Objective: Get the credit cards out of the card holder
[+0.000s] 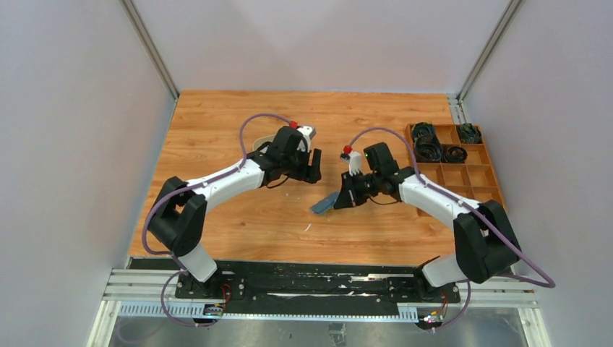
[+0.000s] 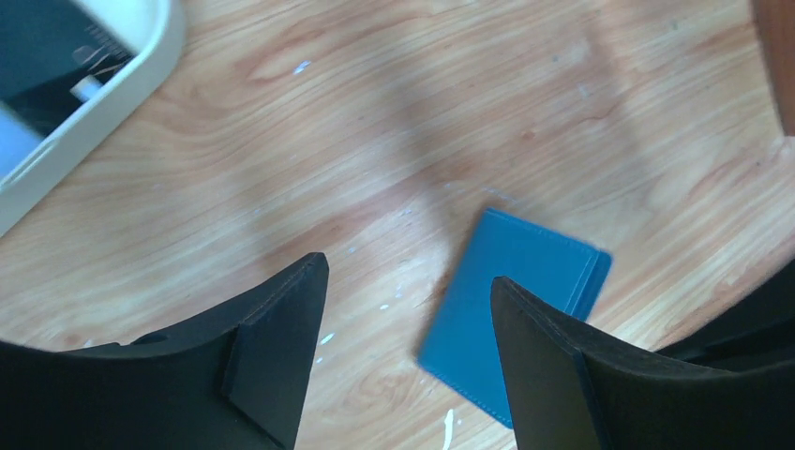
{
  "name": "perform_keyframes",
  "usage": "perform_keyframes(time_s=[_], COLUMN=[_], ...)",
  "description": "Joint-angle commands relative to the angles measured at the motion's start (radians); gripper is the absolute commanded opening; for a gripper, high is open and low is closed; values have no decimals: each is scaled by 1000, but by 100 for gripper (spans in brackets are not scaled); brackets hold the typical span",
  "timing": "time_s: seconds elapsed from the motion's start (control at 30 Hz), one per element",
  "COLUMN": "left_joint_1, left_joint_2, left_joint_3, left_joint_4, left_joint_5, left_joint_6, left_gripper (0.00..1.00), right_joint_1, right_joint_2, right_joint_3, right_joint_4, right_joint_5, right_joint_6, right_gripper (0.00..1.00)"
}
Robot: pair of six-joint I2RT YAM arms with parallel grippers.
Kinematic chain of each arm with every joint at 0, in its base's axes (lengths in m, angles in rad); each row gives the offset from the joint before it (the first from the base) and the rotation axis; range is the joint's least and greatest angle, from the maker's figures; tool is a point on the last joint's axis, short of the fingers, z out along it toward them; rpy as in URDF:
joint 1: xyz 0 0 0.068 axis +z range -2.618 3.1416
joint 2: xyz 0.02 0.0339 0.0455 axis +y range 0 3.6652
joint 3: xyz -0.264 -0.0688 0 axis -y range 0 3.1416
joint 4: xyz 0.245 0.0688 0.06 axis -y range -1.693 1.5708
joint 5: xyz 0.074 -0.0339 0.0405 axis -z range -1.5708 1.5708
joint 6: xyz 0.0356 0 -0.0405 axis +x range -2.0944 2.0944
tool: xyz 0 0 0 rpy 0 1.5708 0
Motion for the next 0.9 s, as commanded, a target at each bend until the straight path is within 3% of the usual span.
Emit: perform_keyframes(time_s=[0.0, 0.1, 0.23, 0.53, 0.87], left_joint_1=[68, 96, 106, 104, 103], left_joint_2=[-73, -120, -146, -165, -190], left_joint_3=[-83, -125, -176, -296, -310], left_joint_4=[-23, -15, 17, 107, 97], left_joint_5=[-1, 4, 48, 101, 98], left_joint_6=[3, -7, -32, -99, -93], left_gripper=[73, 73, 73, 73, 72], right_joint_1=[4, 4, 4, -15, -146], right_joint_2=[-32, -12, 46, 2, -142], right_joint_3=[195, 292, 290, 87, -63], right_joint_4=[-254, -322, -326, -221, -188], right_joint_5=[-2, 22, 33, 168, 304], right_joint_6=[-118, -147, -154, -55, 76], right_gripper=[0, 0, 0, 0, 0])
